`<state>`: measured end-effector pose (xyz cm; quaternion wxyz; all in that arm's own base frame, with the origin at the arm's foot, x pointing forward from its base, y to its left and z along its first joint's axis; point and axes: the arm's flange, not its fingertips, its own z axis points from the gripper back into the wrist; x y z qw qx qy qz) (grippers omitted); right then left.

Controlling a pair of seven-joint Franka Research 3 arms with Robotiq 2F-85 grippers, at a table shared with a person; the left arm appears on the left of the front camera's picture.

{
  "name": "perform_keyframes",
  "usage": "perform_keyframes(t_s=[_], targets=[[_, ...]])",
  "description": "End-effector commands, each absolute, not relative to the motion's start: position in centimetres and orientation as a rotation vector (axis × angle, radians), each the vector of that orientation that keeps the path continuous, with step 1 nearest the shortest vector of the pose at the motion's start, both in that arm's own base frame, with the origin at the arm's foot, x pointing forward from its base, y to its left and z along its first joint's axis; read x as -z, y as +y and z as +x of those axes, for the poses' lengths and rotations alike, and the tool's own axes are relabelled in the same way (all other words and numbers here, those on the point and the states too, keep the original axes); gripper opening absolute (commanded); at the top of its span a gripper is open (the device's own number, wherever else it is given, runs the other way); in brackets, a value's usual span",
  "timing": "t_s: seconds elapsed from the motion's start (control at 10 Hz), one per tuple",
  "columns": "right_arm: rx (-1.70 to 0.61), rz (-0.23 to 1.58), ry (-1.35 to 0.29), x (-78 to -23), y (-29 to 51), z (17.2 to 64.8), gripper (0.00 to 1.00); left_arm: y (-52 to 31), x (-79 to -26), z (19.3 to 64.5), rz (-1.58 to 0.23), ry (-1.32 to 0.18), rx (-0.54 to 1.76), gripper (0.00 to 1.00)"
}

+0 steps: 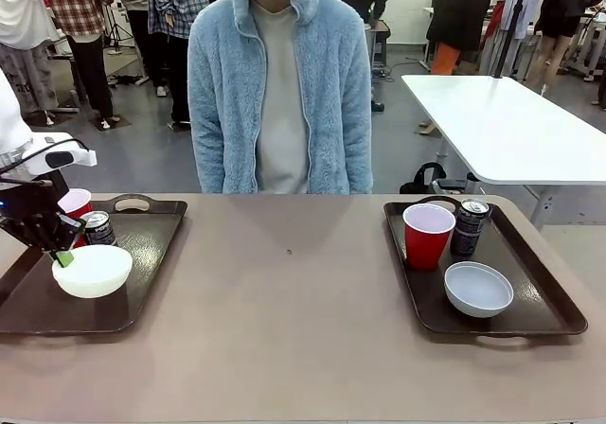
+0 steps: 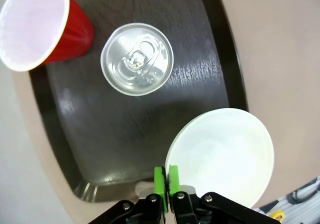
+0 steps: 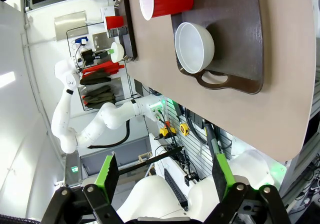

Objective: Prepare tableware on both trays.
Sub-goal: Pick up a Picnic Bowl from the table and place it on a Handle tray.

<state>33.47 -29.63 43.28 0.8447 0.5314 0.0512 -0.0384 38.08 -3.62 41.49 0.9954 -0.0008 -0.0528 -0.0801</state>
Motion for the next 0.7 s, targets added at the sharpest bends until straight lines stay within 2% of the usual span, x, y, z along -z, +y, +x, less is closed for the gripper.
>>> perform_keyframes(t_s=[0.0, 0.6], targets=[[0.093, 1.121, 0.112, -43.5, -29.4, 33.3, 0.97, -3.5, -39.1, 36.7, 0.028, -0.112, 0.194, 0.04], [0.093, 1.121, 0.112, -43.5, -29.4, 33.3, 0.97, -4.0, -35.8, 37.2, 0.081, -0.095, 0.197, 0.04]])
